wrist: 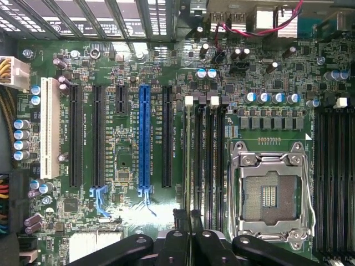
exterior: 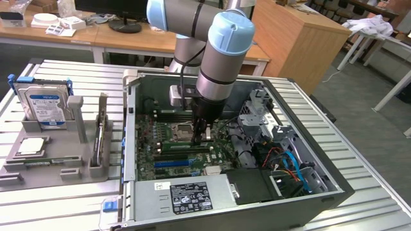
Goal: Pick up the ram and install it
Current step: 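Insert the ram into the slot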
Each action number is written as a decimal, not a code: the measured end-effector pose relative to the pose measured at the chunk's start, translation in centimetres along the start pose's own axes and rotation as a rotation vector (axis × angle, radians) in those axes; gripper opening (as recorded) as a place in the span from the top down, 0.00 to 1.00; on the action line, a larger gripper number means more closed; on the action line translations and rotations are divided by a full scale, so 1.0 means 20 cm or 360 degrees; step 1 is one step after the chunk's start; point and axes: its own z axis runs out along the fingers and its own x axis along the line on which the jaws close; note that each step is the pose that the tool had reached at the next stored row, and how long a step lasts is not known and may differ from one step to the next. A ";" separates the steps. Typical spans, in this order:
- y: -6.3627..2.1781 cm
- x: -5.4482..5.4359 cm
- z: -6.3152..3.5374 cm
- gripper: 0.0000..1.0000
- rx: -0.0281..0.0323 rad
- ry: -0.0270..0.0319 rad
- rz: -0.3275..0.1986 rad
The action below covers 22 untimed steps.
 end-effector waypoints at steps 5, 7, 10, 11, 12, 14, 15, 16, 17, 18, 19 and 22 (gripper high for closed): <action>0.000 0.00 0.000 0.88 0.00000 0.00002 0.0000; 0.001 0.00 0.000 0.88 -0.00001 0.00001 0.0000; 0.001 0.00 0.000 0.88 -0.00001 0.00003 0.0000; 0.001 0.00 0.001 0.88 -0.00001 0.00004 0.0000; 0.001 0.00 0.006 0.88 0.00000 0.00002 0.0000; 0.001 0.00 0.007 0.88 -0.00002 0.00005 0.0000; 0.001 0.00 0.007 0.88 -0.00003 0.00006 0.0000; 0.001 0.00 0.007 0.88 -0.00003 0.00004 0.0000; 0.001 0.00 0.008 0.88 0.00000 -0.00001 0.0000; 0.001 0.00 0.009 0.88 0.00001 -0.00002 0.0000; 0.001 0.00 0.009 0.88 0.00000 0.00001 0.0000; 0.001 0.00 0.009 0.88 -0.00002 0.00004 0.0000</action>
